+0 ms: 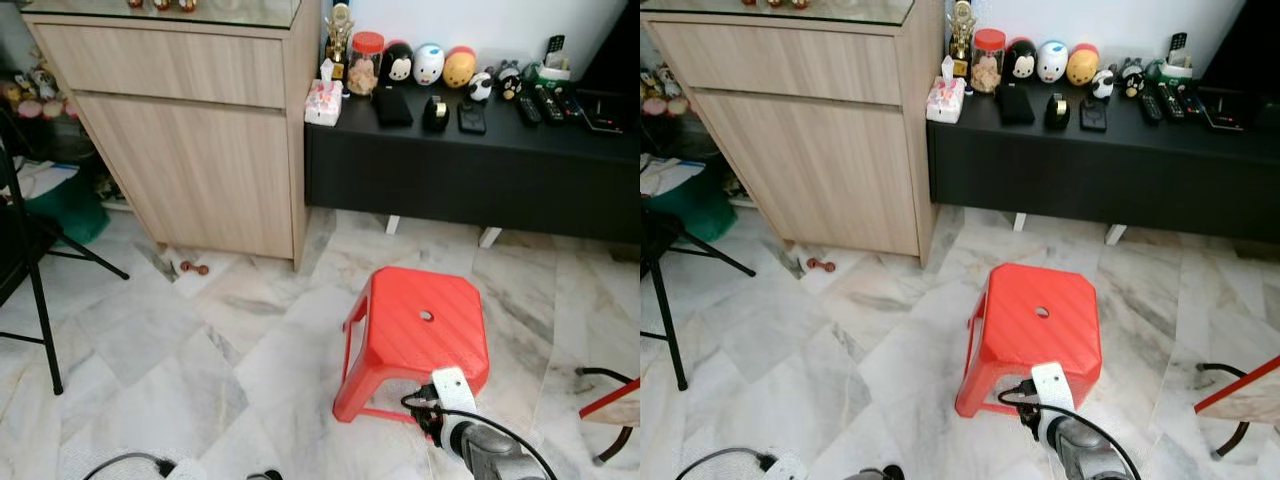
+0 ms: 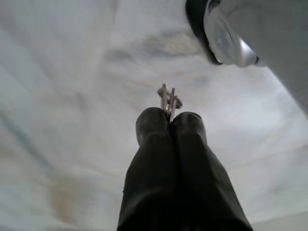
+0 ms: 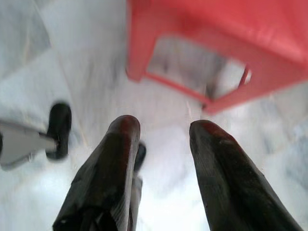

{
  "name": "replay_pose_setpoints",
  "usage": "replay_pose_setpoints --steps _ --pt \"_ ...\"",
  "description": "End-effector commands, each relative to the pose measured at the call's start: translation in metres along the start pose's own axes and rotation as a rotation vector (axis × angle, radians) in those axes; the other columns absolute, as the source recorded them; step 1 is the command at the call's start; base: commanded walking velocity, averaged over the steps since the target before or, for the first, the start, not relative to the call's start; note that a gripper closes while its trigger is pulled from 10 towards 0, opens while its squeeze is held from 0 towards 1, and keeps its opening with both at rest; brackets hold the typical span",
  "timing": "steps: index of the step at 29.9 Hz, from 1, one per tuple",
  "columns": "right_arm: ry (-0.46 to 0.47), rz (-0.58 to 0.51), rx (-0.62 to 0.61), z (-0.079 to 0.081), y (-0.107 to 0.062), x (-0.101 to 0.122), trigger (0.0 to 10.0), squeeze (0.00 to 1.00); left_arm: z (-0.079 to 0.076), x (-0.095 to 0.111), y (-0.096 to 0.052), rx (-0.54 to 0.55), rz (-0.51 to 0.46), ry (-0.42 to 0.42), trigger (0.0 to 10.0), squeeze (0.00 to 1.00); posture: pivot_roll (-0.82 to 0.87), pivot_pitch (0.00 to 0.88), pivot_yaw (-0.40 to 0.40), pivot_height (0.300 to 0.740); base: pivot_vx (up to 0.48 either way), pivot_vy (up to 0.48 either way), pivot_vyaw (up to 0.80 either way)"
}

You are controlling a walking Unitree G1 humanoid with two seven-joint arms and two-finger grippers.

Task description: Hang keys on a hook

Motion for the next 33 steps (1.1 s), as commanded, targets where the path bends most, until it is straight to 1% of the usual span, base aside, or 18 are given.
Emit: replay_pose_setpoints --steps 1,2,3,4,6,11,16,20,23,25,26,27,33 --pt "-0.027 0.042 -0.006 0.001 0.0 -0.014 10.0 0.0 0.003 -0.018 -0.001 0.018 0.068 0.038 10.0 0.0 0.16 0.152 -0.051 0.74 0.0 0.0 0.0" --pt "-0.067 0.074 -0.01 0.003 -0.001 -0.024 10.0 0.0 0.002 -0.032 -0.001 0.009 0.125 0.208 10.0 0.0 0.17 0.149 -0.051 0.74 0.0 0.0 0.0" --pt "-0.067 0.074 -0.01 0.003 -0.001 -0.024 10.0 0.0 0.002 -0.032 -0.001 0.009 0.125 0.208 10.0 0.0 0.17 0.149 -0.051 0.74 0.0 0.0 0.0" --pt "-0.082 0.093 -0.005 0.004 -0.001 -0.029 10.0 0.0 0.0 -0.038 -0.002 -0.005 0.149 0.242 10.0 0.0 0.17 0.149 -0.051 0.74 0.0 0.0 0.0" --pt "-0.108 0.124 0.01 0.008 -0.002 -0.039 10.0 0.0 -0.004 -0.045 -0.002 -0.024 0.18 0.252 10.0 0.0 0.17 0.147 -0.054 0.74 0.0 0.0 0.0" --pt "-0.094 0.178 0.018 0.014 -0.004 -0.058 10.0 0.0 -0.009 -0.047 -0.001 -0.01 0.167 0.172 10.0 0.0 0.17 0.146 -0.059 0.74 0.0 0.0 0.0" --pt "-0.003 0.188 -0.005 0.018 -0.006 -0.068 10.0 0.0 -0.013 -0.044 0.0 -0.009 0.158 0.155 10.0 0.0 0.16 0.145 -0.056 0.74 0.0 0.0 0.0" --pt "0.037 0.213 -0.033 0.02 -0.008 -0.079 10.0 0.0 -0.013 -0.043 0.0 0.002 0.156 0.151 10.0 0.0 0.17 0.142 -0.055 0.74 0.0 0.0 0.0" --pt "0.07 0.219 -0.05 0.022 -0.008 -0.081 10.0 0.0 -0.012 -0.043 0.0 0.013 0.153 0.141 10.0 0.0 0.17 0.142 -0.055 0.74 0.0 0.0 0.0" --pt "0.09 0.216 -0.062 0.024 -0.007 -0.08 10.0 0.0 -0.012 -0.043 0.0 0.024 0.139 0.1 10.0 0.0 0.17 0.14 -0.054 0.74 0.0 0.0 0.0" --pt "0.103 0.213 -0.068 0.025 -0.007 -0.079 10.0 0.0 -0.012 -0.043 0.0 0.024 0.134 0.098 10.0 0.0 0.16 0.14 -0.054 0.74 0.0 0.0 0.0" --pt "0.134 0.21 -0.074 0.027 -0.006 -0.077 10.0 0.0 -0.014 -0.043 0.001 0.023 0.127 0.083 10.0 0.0 0.16 0.14 -0.054 0.74 0.0 0.0 0.0" --pt "0.199 0.195 -0.083 0.034 -0.003 -0.072 10.0 0.0 -0.018 -0.047 0.0 0.023 0.14 0.065 10.0 0.0 0.15 0.131 -0.063 0.74 0.0 0.0 0.0"
Point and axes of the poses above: a point about 5 cm out from each wrist's last joint towards the gripper, its own y axis pointing out of the wrist towards the gripper, its own x axis along the axis of the wrist's last joint, z = x × y, the point moved 1 cm from there along y, pointing out of the wrist towards the gripper, and after that the axes turned 6 degrees about -y, right-handed, at the moved point
